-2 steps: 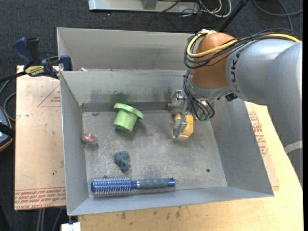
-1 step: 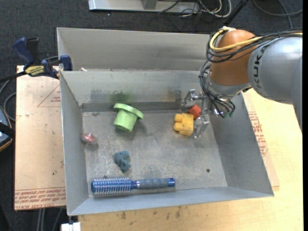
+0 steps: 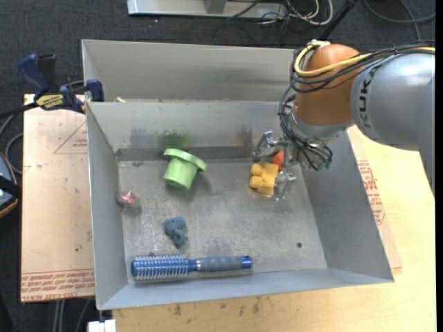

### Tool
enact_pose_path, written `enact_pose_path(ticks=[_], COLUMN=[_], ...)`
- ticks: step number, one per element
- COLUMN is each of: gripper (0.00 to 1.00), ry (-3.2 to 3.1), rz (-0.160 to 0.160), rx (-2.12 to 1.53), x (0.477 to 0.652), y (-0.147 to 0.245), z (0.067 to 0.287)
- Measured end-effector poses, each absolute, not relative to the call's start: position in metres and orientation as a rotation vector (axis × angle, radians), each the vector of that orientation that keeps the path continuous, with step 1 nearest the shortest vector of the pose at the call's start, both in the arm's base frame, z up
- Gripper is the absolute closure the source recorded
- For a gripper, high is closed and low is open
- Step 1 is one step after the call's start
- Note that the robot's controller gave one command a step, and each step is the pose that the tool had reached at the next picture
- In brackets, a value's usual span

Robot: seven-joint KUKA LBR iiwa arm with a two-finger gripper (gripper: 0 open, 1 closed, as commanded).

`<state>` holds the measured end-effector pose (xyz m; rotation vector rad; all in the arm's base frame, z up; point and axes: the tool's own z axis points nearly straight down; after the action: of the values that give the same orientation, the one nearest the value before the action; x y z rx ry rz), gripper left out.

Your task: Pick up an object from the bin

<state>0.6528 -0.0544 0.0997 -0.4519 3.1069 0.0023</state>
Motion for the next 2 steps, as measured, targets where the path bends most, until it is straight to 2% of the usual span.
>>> enact_pose_path(ticks=[1, 2], gripper=[0.0, 0.0], ry=[3.094, 3.095], rz=[0.002, 0.001], rx=[-0.504, -0.503], x=[0.6538, 0.6556], y=[-0.0588, -0.0583], z=[0.0748, 0.077])
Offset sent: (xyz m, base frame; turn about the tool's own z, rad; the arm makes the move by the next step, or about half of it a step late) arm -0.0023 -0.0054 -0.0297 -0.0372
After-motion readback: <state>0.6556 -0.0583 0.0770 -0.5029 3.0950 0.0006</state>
